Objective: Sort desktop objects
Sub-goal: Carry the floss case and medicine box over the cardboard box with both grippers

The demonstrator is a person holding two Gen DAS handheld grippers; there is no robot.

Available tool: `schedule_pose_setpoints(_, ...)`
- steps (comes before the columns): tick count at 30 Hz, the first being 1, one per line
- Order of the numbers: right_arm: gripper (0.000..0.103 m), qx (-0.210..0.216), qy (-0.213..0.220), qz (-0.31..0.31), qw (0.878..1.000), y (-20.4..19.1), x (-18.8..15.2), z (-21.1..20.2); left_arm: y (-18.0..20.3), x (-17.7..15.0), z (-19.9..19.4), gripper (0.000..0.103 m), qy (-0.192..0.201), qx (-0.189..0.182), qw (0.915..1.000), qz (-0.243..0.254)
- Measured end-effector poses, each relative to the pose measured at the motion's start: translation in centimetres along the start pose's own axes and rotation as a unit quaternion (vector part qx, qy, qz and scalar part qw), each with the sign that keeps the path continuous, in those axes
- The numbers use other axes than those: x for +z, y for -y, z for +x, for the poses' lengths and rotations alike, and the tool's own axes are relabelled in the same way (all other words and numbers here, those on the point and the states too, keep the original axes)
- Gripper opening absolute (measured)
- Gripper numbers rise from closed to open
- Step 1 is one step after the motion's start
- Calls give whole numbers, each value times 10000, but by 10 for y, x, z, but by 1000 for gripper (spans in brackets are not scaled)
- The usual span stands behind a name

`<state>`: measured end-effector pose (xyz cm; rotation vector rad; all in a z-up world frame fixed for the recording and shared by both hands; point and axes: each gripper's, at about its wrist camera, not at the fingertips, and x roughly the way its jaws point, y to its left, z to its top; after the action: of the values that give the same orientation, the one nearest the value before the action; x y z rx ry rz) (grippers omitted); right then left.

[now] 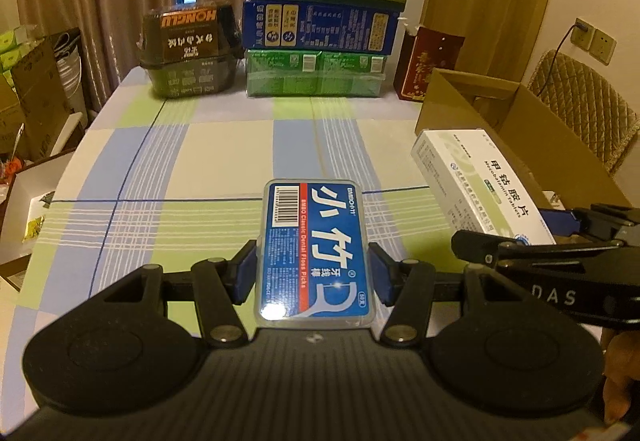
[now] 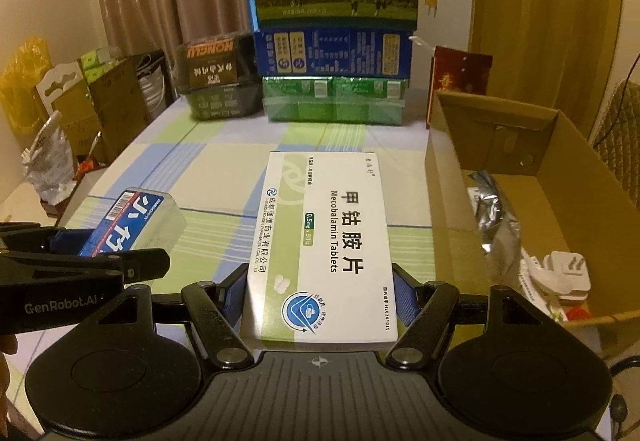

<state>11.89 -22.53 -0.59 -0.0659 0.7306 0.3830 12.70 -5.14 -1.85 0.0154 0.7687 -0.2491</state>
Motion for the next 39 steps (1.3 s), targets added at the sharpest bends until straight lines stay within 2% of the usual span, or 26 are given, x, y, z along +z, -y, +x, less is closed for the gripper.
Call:
schedule_pose_setpoints(8, 68, -251, 332, 132, 9990, 36, 16, -43, 39, 14, -21, 52, 126, -193, 9995, 206)
schedule_pose_setpoints(24, 68, -987, 657, 550, 9914, 149, 21, -103, 159, 45, -16, 52, 230, -799, 9938, 732)
schedule_pose_setpoints(32, 68, -1162, 647, 670, 9889, 192, 20, -107, 208, 60, -1, 52, 193, -1032, 9897, 973)
schedule_pose_setpoints(39, 68, -1246, 537, 776, 9877, 220, 23, -96, 235, 72, 22, 52, 109, -1225, 9869, 1044)
